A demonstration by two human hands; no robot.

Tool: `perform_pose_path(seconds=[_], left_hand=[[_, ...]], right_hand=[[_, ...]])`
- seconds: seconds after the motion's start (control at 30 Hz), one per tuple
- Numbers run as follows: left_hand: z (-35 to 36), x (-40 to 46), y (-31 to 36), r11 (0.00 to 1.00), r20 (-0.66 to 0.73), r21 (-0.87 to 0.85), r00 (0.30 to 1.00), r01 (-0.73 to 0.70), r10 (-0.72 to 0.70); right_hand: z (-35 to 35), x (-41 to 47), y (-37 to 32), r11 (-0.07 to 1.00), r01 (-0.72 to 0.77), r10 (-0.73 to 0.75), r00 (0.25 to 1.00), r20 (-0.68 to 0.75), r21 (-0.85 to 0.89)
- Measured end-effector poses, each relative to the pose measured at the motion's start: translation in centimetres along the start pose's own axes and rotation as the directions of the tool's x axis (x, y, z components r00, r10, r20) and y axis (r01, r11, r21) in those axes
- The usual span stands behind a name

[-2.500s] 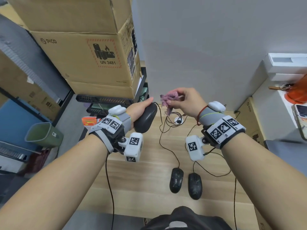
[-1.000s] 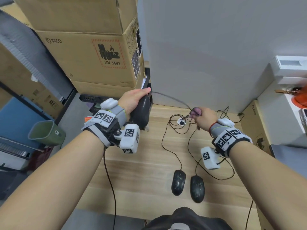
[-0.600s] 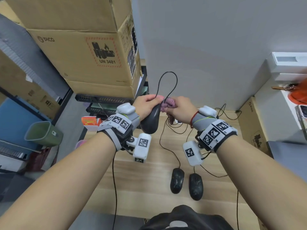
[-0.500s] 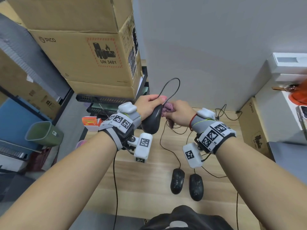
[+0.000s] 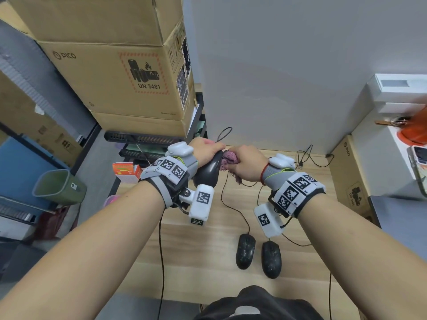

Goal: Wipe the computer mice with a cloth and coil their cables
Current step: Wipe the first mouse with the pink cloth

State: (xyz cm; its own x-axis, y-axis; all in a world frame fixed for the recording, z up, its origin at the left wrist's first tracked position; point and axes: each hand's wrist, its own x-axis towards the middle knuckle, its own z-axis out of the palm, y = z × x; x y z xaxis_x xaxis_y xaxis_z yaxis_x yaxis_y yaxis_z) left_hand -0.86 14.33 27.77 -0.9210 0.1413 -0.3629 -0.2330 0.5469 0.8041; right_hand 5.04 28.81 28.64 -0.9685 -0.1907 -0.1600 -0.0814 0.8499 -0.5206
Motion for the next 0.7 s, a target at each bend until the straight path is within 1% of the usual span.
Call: perform_pose_path(seconds=[0.07,0.1,0.2,0.37,0.43,0.5,0.57,0.63,0.7], left_hand=[[0.0,-0.5,0.1,0.998,0.059,-0.064,0.998,0.020,-0.016],[-0.1,-0.6,0.1,0.995,0.059,-0.096,0.998,0.018,-0.013],[-0.2,-0.8,0.1,0.985,0.035,-0.173,0.999,0.003,0.004],[-1.2,-0.9,0.2,0.951,0.023,-0.306,0.999,0.038,-0.033],[-2.2,-0.6,0.5,0.939,-0.028,-0.339,0.997,0.053,-0.066],[-4.0,-0.4,0.8,0.909,-0.064,-0.409,0.991,0.083,-0.119],[-5.6,-0.2,0.9,0.886,-0.066,-0.451,0.986,0.106,-0.151],[-6.6,-0.2,0.7,0.891,-0.094,-0.443,0.983,0.100,-0.157],[-7.0,-0.2,0.6,0.886,-0.125,-0.456,0.979,0.086,-0.159]], right_hand=[[0.0,0.0,-0.1,1.000,0.011,-0.011,1.000,-0.006,-0.002],[-0.1,-0.1,-0.2,1.000,0.016,-0.016,1.000,-0.009,-0.004],[-0.3,-0.1,-0.1,1.000,0.009,-0.008,1.000,-0.025,0.025],[-0.6,-0.2,0.7,0.997,-0.023,0.028,0.998,-0.060,0.076],[-0.2,-0.3,1.7,0.997,-0.039,0.042,0.998,-0.047,0.070],[0.4,-0.7,3.3,0.992,-0.099,0.101,0.995,-0.027,0.072],[0.9,-1.3,5.5,0.977,-0.191,0.193,0.981,-0.017,0.096],[1.4,-1.6,7.4,0.953,-0.288,0.293,0.955,-0.044,0.094],[1.5,-1.8,9.3,0.915,-0.398,0.402,0.912,-0.079,0.059]])
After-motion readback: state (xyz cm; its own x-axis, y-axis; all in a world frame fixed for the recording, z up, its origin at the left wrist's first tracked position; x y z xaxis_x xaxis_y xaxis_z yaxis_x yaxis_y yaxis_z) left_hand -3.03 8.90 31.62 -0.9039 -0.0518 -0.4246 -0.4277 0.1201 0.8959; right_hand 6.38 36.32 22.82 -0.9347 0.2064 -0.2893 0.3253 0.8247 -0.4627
